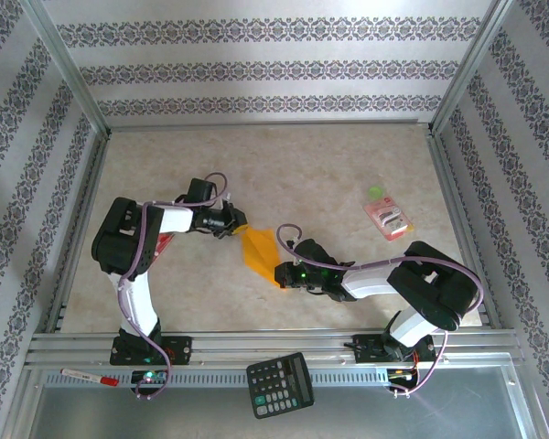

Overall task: Fold a paper plane with a square sheet of paper (pick it up from the middle)
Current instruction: Fourth fold the wing at the center of the table, then turn over the paper at the center of the table.

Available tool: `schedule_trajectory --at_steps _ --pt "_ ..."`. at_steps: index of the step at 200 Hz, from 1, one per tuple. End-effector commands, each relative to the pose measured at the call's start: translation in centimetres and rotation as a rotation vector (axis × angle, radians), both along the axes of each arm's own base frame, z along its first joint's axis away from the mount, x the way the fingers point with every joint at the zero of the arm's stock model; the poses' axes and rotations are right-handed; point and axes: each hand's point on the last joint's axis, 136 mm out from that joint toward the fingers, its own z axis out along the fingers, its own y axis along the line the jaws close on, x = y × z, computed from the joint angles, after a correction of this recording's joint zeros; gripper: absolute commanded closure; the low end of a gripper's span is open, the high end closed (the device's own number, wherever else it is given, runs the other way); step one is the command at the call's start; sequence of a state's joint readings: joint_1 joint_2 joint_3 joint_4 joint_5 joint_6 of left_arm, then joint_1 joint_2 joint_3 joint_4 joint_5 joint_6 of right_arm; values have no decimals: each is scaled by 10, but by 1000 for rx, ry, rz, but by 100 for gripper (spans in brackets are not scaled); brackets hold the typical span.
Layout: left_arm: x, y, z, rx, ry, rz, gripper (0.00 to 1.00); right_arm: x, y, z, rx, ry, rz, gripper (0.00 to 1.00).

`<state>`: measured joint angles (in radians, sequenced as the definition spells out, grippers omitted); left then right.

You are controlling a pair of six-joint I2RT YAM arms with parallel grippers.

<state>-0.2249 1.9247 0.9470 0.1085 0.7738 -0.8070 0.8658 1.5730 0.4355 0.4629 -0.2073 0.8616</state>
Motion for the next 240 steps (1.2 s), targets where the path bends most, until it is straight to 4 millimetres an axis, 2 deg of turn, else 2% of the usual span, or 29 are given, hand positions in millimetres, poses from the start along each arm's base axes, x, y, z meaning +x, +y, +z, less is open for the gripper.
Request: schedule_trajectory --at_steps 1,22,41,55,70,89,106,126,162,198,209,240 --pt "21 28 5 69 -51 88 83 -49 -53 -63 -257 207 11 100" --pt "12 21 35 22 -108 85 80 -42 -42 -51 -221 172 39 100" --pt "-12 12 52 13 -139 60 77 -31 -26 -27 -149 109 78 100" --pt "-34 1 57 13 -143 19 75 -23 -20 -1 -80 49 98 93" --pt "-51 -10 58 5 -146 -21 73 -14 -25 21 -30 -6 71 84" --pt "-66 -23 53 -1 -137 -69 71 1 -37 36 -4 -58 7 74" --pt "-71 -30 43 -9 -121 -98 71 14 -43 37 -21 -81 -30 67" --pt "-71 -34 33 -18 -97 -114 71 20 -35 36 -12 -65 -7 64" --pt "-71 -37 19 -6 -72 -127 71 13 -12 26 0 -25 61 61" --pt "-73 -36 3 5 -43 -123 71 3 -5 13 -18 -4 83 62" --pt "-73 -36 1 4 -38 -120 72 2 -5 10 -27 -4 80 65" --pt "-72 -36 5 2 -45 -119 72 2 -8 7 -40 -9 82 86"
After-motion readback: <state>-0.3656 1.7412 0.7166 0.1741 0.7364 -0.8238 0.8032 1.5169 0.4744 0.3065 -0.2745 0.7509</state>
